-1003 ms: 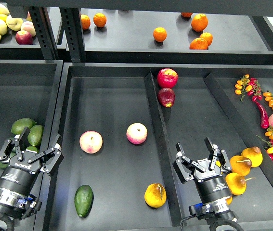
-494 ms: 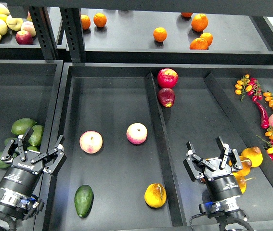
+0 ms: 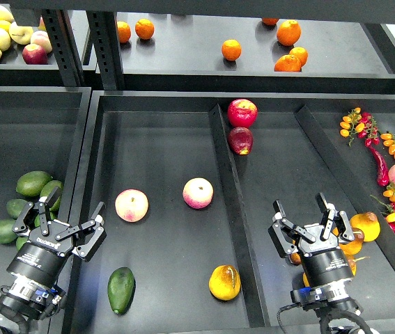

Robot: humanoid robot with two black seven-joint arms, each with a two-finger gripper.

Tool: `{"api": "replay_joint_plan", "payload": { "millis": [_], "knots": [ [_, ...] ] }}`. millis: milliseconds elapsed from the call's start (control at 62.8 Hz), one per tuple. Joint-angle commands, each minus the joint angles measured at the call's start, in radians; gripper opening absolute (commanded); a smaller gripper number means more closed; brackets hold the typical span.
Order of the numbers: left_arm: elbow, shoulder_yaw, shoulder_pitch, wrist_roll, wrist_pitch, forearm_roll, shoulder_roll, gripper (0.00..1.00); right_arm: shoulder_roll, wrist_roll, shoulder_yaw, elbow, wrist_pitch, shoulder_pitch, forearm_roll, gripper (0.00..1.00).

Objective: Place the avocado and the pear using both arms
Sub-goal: 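Swing the left gripper toward the dark green avocado, then lower the open left gripper down over the avocado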

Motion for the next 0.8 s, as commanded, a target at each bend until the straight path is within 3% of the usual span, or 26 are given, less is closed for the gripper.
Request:
{"api": "replay_joint_plan", "payload": {
  "millis": [0,430,589,780],
  "knots": [
    [-0.010,0.043,-0.074,0.025,0.000,0.184,0.101,1.00,0.000,0.000,0.000,0.000,0.000,0.002,0.000,1.00],
    [-0.013,0.434,-0.445,0.202,0.000,0.320,0.564,1.00,-0.013,0.000,0.005,-0.002,0.000,0.041,0.000,1.00],
    [-0.013,0.675,-0.669,0.202,0.000,0.321,0.701,1.00,-0.007,0.000,0.023,-0.005,-0.034,0.061,0.003,1.00],
    [-0.013,0.951,-0.918,0.202,0.000,0.323,0.729,1.00,0.000,0.000,0.025,-0.005,-0.059,0.100,0.003,1.00]
  ]
}}
